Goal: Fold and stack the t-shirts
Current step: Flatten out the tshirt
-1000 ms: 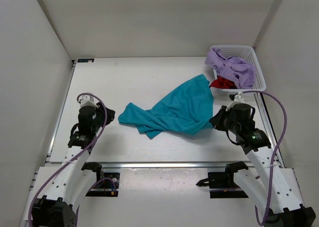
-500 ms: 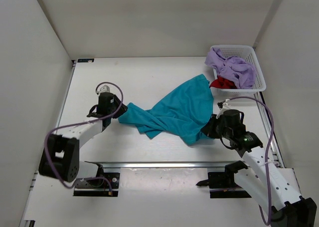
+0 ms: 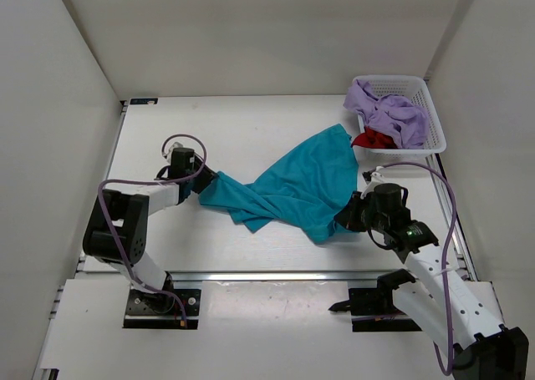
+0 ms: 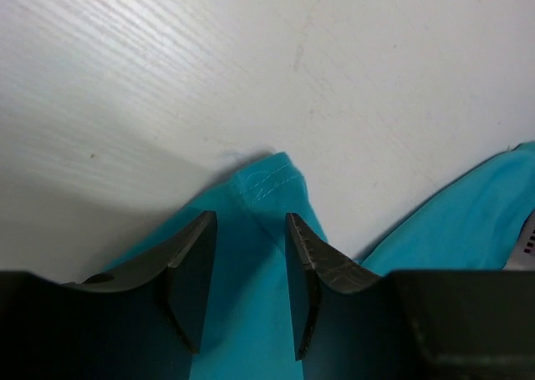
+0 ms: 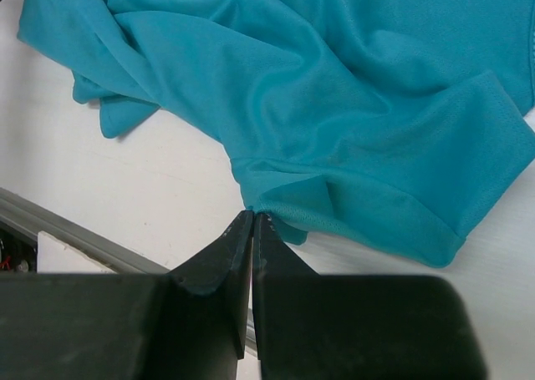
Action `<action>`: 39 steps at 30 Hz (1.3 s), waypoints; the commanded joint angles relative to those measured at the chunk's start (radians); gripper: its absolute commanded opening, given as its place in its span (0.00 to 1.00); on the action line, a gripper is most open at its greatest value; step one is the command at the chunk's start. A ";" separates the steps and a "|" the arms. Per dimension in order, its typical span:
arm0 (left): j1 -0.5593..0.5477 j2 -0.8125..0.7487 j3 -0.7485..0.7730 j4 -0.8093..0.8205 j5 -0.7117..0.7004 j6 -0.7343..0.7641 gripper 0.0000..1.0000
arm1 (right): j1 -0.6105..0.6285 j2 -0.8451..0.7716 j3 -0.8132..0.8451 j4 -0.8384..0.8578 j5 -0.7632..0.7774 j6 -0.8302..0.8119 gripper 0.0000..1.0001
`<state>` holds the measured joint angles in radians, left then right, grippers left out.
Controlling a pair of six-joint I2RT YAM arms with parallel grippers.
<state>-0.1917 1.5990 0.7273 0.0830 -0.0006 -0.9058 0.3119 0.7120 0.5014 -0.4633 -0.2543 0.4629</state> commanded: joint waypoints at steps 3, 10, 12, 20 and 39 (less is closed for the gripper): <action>-0.009 0.062 0.076 -0.008 0.002 -0.033 0.50 | -0.010 -0.003 -0.007 0.049 -0.030 -0.012 0.00; 0.003 0.110 0.081 0.008 0.002 -0.044 0.38 | 0.003 -0.003 -0.009 0.049 -0.028 -0.007 0.01; 0.005 0.110 0.078 0.011 0.002 -0.042 0.29 | 0.003 -0.015 -0.012 0.052 -0.031 -0.006 0.00; 0.011 0.102 0.099 -0.002 -0.022 -0.038 0.00 | -0.007 -0.023 -0.009 0.057 -0.042 -0.007 0.00; 0.056 -0.565 0.384 -0.342 -0.021 0.251 0.00 | 0.013 0.136 0.815 -0.306 0.338 -0.180 0.00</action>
<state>-0.1898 1.1072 1.0084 -0.1574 -0.0612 -0.7128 0.3260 0.8120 1.1049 -0.6796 -0.0628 0.3622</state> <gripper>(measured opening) 0.018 0.007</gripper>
